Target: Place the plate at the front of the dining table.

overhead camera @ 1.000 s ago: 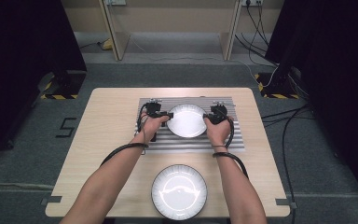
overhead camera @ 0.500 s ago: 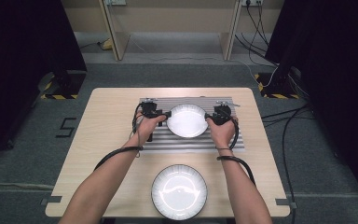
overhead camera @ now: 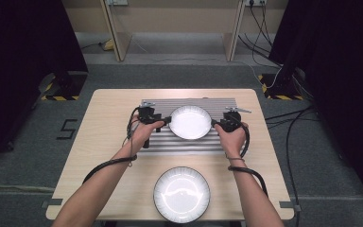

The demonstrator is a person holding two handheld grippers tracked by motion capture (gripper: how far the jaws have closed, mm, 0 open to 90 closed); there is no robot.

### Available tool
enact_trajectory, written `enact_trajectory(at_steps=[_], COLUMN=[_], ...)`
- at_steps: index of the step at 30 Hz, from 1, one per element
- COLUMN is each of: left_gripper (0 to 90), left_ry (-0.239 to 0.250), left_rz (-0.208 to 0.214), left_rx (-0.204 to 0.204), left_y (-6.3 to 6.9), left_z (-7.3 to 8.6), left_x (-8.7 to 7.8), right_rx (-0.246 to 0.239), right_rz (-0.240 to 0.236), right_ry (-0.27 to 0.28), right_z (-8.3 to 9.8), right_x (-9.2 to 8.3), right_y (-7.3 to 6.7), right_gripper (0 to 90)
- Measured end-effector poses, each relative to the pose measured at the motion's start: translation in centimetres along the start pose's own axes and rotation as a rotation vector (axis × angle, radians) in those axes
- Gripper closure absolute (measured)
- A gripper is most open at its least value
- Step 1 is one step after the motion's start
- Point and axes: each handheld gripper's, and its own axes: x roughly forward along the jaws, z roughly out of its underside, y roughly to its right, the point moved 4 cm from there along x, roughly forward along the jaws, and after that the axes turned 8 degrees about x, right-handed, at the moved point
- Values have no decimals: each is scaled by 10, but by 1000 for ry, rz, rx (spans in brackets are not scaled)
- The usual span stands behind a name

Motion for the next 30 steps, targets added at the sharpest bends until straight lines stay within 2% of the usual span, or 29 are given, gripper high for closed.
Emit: enact_trajectory(at_steps=[2,4,10,20,30], left_gripper=[396,388,369,361,364], left_ry=[14,12,19,6,26], left_rz=[13,12,20,17,35], left_rx=[26,8,19,41,53], left_y=[1,4,7,4,6], left_z=[-1,-1,-1,18,25], left_x=[-4,-9,-22,-40,-57], right_rx=[0,2,1,-13,-17], right_rz=[-5,-9,-15,-14,-13], right_ry=[-2,1,-4,-5,2], right_z=[2,3,9,19,27], right_x=[-4,-7,-17,-34,-50], right_y=[1,2,4,11,16], right_gripper=[532,526,520,515,506])
